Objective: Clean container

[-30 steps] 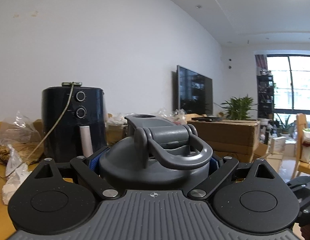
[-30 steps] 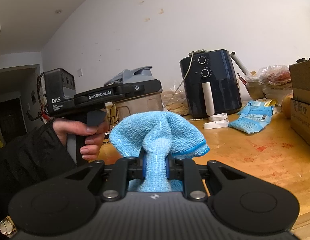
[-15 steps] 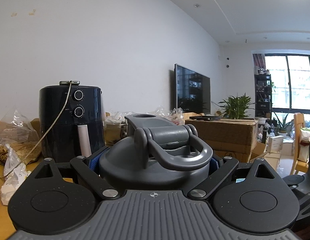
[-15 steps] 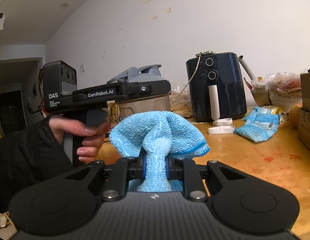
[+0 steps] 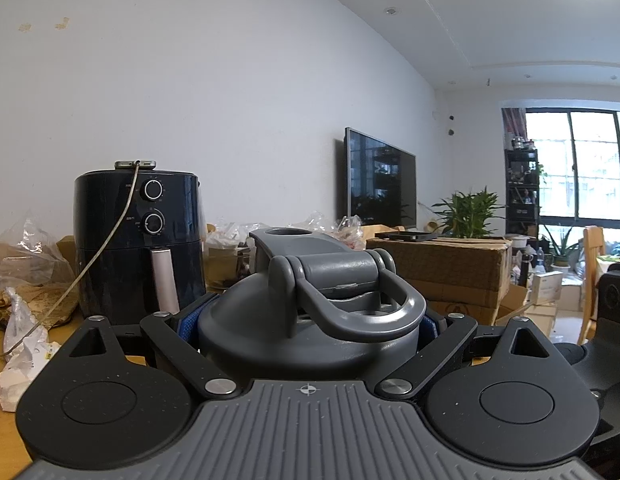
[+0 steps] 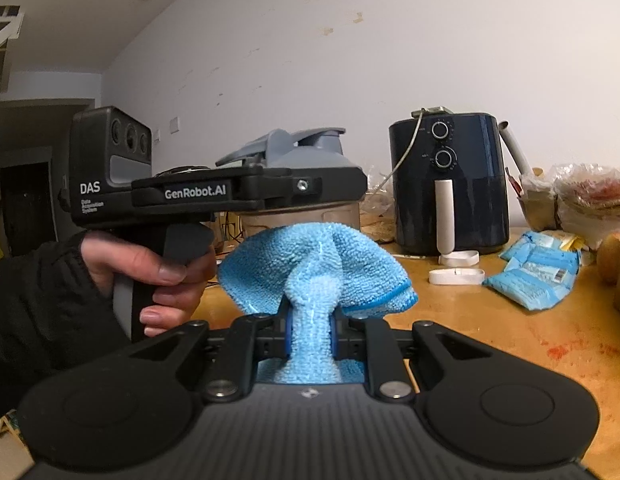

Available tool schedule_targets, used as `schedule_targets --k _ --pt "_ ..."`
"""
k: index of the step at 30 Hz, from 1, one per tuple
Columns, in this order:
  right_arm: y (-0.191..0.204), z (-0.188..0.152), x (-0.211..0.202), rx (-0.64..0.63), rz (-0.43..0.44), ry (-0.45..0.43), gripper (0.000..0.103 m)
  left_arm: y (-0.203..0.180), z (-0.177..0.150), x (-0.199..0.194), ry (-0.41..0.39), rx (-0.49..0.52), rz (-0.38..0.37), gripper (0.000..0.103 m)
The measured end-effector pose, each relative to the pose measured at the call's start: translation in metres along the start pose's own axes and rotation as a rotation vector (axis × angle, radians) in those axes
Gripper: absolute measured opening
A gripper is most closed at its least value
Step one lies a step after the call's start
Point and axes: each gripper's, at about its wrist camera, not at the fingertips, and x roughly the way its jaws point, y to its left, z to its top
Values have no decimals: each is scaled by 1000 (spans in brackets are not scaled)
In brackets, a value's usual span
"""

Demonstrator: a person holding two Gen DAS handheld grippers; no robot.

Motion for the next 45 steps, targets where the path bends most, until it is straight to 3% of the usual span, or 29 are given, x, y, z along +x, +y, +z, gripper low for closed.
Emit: schedule_targets --k 9,21,45 --pt "8 5 2 -9 -30 5 11 5 -1 0 -1 4 -56 95" --pt "14 10 8 -47 -53 83 10 7 -2 2 1 3 -61 95" --pt "2 -27 36 -7 -45 250 9 7 0 3 10 2 -59 95"
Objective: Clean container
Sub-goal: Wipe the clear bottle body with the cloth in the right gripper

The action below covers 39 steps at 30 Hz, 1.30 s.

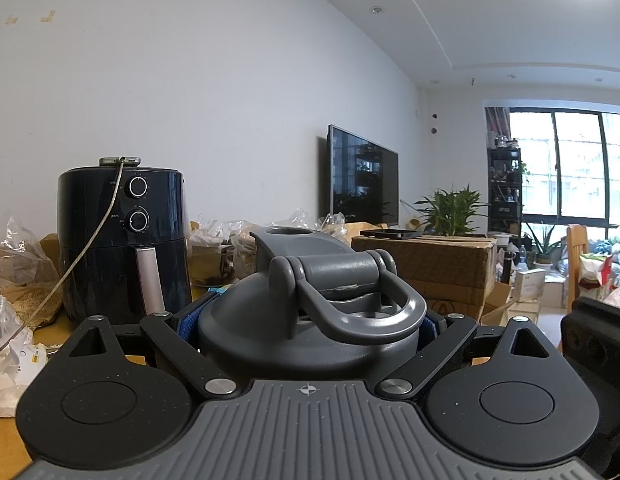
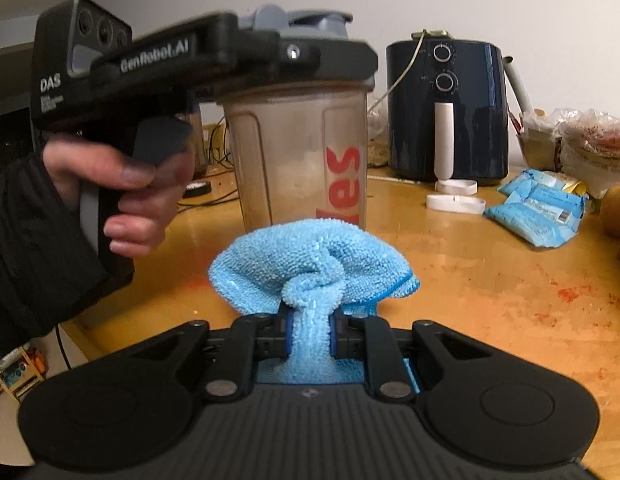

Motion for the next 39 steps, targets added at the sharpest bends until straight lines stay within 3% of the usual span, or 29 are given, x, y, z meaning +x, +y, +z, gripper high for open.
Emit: schedule_targets --k 22,32,39 --pt "-4 -6 8 11 8 20 10 -4 2 1 -5 2 2 94" --pt "-3 -7 7 12 7 16 10 2 2 0 -10 -42 -4 95" --pt "-5 -7 6 19 13 13 10 -6 4 2 -2 -2 12 95"
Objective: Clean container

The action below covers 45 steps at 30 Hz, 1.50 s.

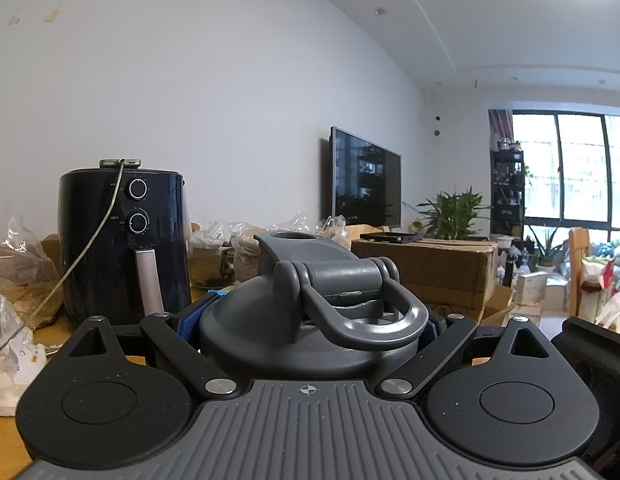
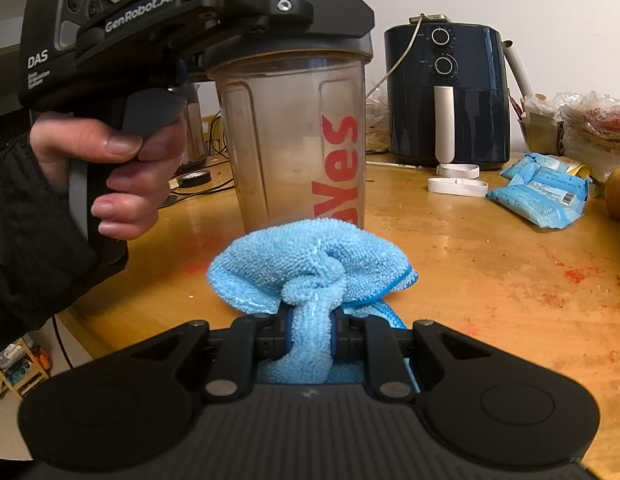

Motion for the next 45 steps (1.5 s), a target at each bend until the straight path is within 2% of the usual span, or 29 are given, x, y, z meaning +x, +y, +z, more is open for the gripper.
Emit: schedule_targets --k 8,22,37,45 --pt "1 2 -7 2 9 -37 10 1 -1 -1 4 -8 6 95" --pt "5 14 -27 12 23 -153 10 1 -2 -3 17 9 21 95" --pt "9 29 -49 32 26 -320 11 2 -2 -1 18 11 24 95" --pt "10 29 -51 37 23 -328 11 2 -3 0 15 9 26 95"
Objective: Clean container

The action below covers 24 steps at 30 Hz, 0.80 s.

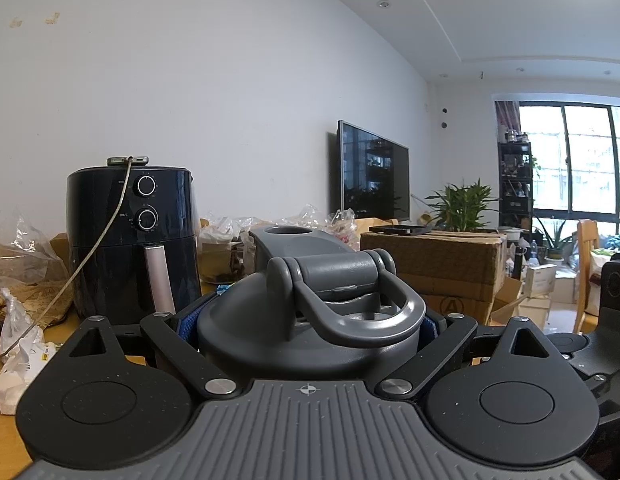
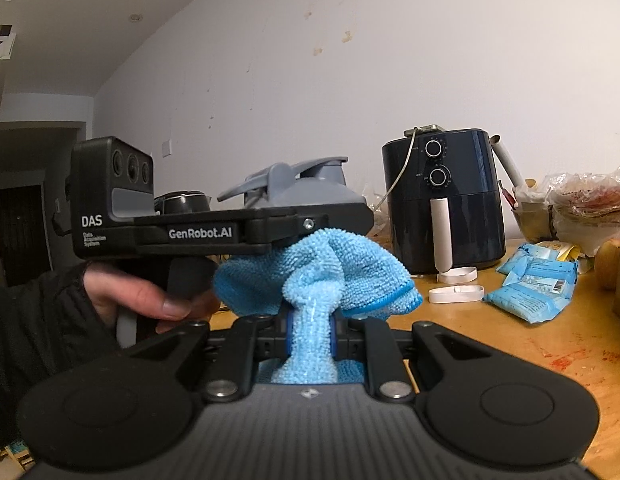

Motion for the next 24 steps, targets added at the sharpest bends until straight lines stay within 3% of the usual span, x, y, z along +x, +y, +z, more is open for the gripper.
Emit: schedule_targets --k 11,24 --pt "-4 -5 -19 4 0 -10 11 0 -1 0 -15 -3 8 95" --pt "-17 -6 -66 29 -66 -31 12 -3 0 -2 -36 -11 37 96"
